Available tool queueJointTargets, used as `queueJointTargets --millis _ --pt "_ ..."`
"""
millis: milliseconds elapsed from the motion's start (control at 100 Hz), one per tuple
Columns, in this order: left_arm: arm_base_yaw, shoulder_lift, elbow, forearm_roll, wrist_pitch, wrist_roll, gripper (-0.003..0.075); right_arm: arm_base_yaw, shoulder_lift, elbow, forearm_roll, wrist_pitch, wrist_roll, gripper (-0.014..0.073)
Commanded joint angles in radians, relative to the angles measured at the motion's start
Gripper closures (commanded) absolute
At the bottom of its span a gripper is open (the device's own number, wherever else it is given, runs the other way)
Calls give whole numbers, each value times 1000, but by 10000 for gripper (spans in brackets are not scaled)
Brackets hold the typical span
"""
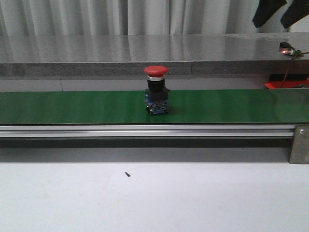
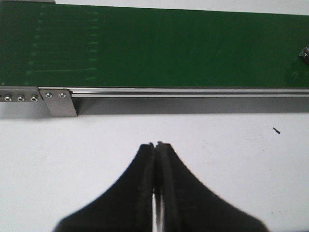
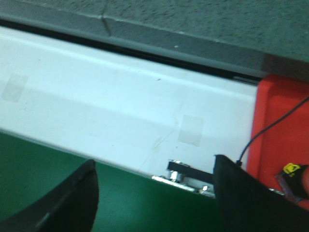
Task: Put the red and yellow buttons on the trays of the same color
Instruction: 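Move the right gripper back over the second red button on the belt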
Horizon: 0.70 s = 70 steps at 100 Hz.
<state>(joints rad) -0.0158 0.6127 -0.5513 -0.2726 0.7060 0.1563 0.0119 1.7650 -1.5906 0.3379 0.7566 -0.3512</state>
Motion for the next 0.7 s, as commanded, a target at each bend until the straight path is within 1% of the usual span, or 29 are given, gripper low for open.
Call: queueJointTargets --millis 0,250,380,480,690 --pt "-8 1 -28 -22 -70 -3 740 29 -59 -22 8 23 -36 86" --pt "-8 1 -28 -22 -70 -3 740 105 -59 -22 9 175 -117 86" --pt "-8 1 -28 -22 -70 -3 740 131 -59 -22 10 268 -184 86" --pt "-8 1 -28 -22 -70 -3 740 157 -59 -22 11 300 -236 86" --pt "-8 1 -28 -22 -70 -3 740 196 -43 -22 92 360 -363 86"
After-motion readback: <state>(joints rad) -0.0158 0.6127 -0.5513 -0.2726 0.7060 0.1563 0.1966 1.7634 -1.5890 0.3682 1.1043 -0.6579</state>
